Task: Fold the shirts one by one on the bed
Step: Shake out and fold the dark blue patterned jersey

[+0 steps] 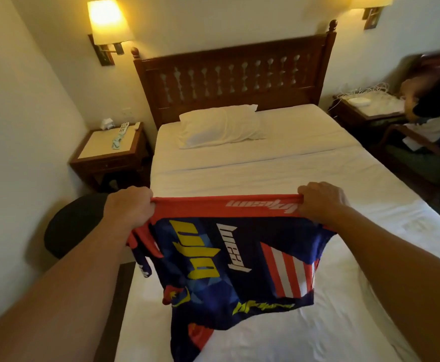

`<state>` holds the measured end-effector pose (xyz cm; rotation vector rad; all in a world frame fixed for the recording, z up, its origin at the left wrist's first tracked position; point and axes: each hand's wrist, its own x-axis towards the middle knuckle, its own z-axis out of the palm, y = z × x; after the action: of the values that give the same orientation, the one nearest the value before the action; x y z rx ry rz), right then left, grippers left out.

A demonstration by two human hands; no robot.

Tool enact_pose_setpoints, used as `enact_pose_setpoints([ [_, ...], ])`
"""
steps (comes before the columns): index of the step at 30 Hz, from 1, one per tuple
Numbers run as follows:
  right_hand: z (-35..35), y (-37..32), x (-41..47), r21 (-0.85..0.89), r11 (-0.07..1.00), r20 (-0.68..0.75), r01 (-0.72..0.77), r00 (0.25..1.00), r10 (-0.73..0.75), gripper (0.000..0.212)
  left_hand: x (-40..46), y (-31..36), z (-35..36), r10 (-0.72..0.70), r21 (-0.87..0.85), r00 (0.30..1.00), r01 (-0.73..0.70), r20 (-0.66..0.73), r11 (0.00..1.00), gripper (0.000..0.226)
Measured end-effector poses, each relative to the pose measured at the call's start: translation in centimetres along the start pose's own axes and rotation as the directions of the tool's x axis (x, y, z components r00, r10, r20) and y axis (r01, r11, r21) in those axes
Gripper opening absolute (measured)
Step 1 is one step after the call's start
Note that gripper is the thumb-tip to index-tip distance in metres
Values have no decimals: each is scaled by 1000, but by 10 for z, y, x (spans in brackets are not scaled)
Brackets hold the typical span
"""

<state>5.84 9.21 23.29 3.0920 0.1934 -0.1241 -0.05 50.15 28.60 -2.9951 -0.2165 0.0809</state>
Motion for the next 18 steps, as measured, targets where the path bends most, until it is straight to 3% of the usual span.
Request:
enact_pose_setpoints([
  [4, -1, 0, 50, 28, 993, -51, -114, 992, 116, 13, 45, 10, -2, -36, -17, 997, 35, -69, 999, 24],
  [8, -29, 1, 95, 140, 981, -138, -137, 978, 156, 6, 86, 13, -22, -82, -77, 968, 65, -236, 995, 25],
  [14, -80, -6, 123, 124, 978, -337, -170, 919, 202, 17, 109, 3, -74, -133, -72, 833, 112, -537, 991, 24],
  [18, -86, -10, 103, 252, 956, -405, -150, 881, 245, 20, 86, -6, -86, -112, -131, 735, 32, -668, 991, 26],
])
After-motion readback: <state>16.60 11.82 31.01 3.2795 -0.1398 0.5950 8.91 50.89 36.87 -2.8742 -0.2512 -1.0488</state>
